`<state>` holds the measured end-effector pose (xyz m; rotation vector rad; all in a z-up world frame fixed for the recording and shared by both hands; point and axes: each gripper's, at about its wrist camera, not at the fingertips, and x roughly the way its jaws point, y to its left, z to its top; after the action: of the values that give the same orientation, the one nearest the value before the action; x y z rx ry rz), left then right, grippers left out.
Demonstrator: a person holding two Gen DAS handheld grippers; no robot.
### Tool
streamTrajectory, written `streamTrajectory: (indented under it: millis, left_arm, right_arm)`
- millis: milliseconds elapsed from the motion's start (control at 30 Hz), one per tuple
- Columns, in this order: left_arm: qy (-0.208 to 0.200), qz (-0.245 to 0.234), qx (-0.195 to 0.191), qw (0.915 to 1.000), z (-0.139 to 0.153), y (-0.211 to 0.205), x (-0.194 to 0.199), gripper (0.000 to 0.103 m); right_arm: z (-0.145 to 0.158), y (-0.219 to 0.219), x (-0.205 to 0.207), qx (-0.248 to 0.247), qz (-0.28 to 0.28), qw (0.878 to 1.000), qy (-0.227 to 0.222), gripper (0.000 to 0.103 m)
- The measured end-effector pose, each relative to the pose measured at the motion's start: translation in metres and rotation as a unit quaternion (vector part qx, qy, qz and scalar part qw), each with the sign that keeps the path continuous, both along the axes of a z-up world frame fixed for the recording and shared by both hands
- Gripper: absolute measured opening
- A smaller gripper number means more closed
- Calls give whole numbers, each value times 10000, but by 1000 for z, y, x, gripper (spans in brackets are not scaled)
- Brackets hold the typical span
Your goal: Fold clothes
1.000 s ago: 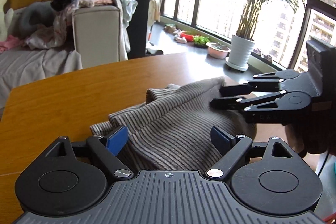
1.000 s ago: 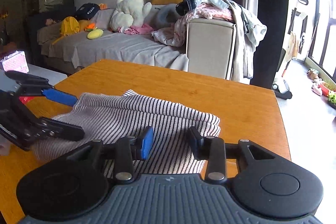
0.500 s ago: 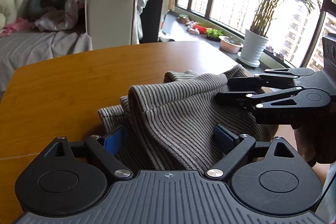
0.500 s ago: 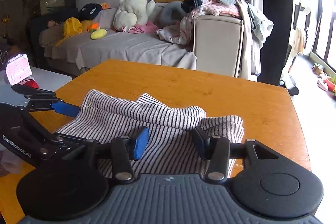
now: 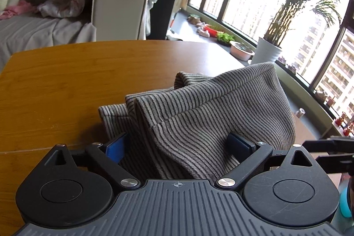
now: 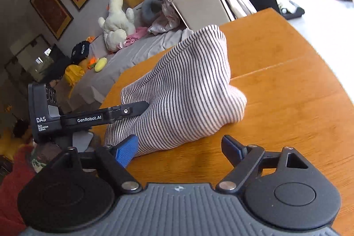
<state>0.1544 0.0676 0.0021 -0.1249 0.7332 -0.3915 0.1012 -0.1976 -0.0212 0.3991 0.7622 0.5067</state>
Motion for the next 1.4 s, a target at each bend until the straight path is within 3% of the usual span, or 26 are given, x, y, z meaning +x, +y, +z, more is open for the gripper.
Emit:
streamTrajectory:
  millis: [100, 400, 533, 700, 767, 900, 1033, 1200, 1400]
  left_arm:
    - [-69, 19, -95, 9999, 6, 6, 5, 97]
    - [-543, 86, -451, 9975, 40, 29, 31, 96]
    - [11, -196, -497, 9986, 14, 27, 70, 96]
    - [561, -281, -1061, 9924, -12, 43, 89, 96]
    - [579, -300, -1101, 9918, -15, 48, 86, 95]
    - [489, -406, -798, 9948, -14, 41, 68, 94]
    - [595, -448, -970, 9925, -13, 35, 48, 94]
    - [544, -729, -852, 9922, -12, 5, 19, 94]
    - [519, -1028, -886, 9894, -8, -20, 0, 94]
  right_arm:
    - [-13, 16, 9, 269, -145, 9994, 131, 84]
    - [-28, 32, 36, 299, -129, 9994, 130, 79]
    - [-27, 25, 45, 243, -120, 9996, 106, 78]
    - [-21, 21, 68, -55, 78, 10000, -21, 78]
    - [-16, 21, 81, -255, 162, 9994, -141, 78]
    - [-5, 21, 109, -826, 259, 9952, -451, 78]
    - [6, 24, 118, -1482, 54, 9857, -795, 78]
    - [19, 22, 101, -1851, -126, 9754, -1192, 78]
    - [31, 26, 65, -2168, 117, 9611, -1707, 81]
